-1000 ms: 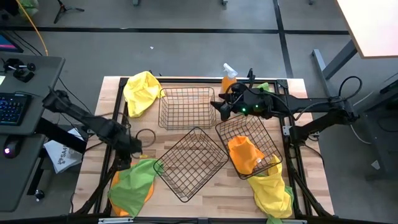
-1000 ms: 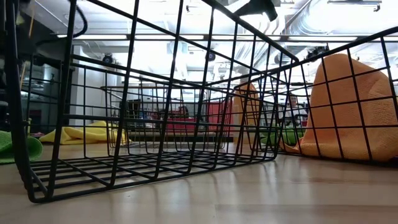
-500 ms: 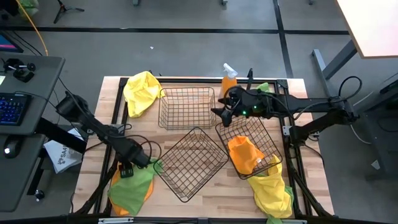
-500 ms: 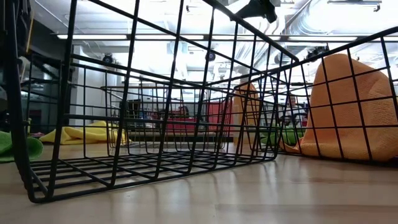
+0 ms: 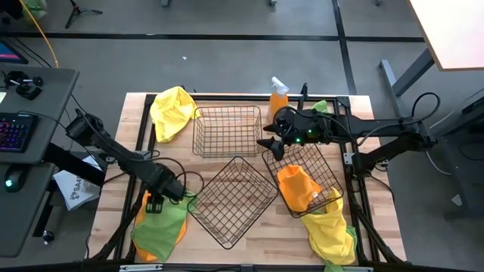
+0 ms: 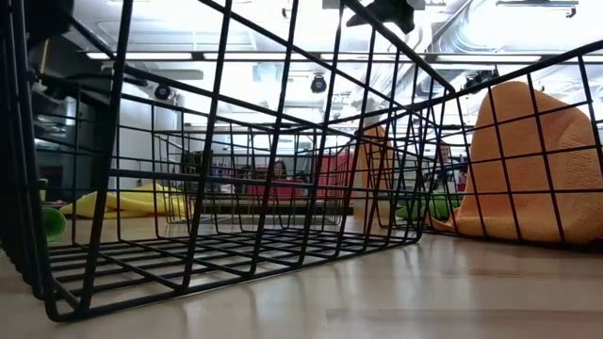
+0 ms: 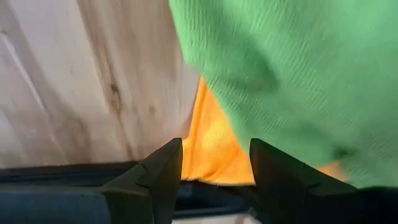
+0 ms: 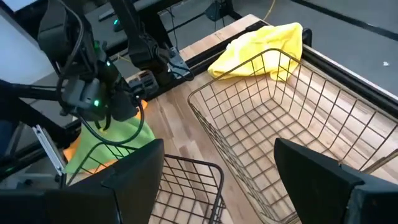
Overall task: Sort microfiber towel by color & place in baskets
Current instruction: Put the orange microfiber cloth into the right wire basket
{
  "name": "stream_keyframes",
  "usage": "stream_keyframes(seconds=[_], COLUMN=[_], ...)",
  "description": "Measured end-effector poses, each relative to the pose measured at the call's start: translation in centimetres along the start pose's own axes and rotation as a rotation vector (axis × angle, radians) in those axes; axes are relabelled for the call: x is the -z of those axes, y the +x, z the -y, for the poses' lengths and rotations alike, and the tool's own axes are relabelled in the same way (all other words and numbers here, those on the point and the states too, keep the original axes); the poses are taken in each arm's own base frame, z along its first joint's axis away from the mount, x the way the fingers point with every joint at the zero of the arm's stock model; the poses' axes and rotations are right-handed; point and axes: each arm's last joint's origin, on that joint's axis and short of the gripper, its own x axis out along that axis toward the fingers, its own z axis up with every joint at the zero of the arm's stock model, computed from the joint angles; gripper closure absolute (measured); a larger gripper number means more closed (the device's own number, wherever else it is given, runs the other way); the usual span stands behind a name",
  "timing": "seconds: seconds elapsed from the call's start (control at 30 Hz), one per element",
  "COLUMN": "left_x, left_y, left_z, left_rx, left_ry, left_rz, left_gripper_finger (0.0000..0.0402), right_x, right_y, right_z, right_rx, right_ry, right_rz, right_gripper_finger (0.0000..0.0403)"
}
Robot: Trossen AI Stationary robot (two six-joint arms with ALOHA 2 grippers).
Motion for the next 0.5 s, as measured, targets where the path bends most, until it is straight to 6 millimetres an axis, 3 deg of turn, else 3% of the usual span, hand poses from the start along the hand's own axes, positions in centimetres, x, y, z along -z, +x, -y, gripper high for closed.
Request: stream_keyframes(seconds=[0.23,0.4,0.5], left_x=[1.0,1.3,1.5], left_y=[2.6,4.3,4.6], left_z=[-1.0,-1.0,-0.9], left_rx=[-0.098,0.084,0.074], left_ry=[0.121,0.108,0.105], left_rz=[-0.045,-0.106,-0.107], left_gripper_finger=[0.0227,0.0227,0.0227], right_x=[0.0,-0.1,-0.1], right_y=[0.0,0.0,0.0], right_z=[0.0,0.1,0.2], right_rx=[0.015,0.05,0.056], right_ry=[0.039,0.048,0.068], right_rz=[0.007,0.025,0.029], right_gripper_finger=[0.0103,0.0103,0.0103])
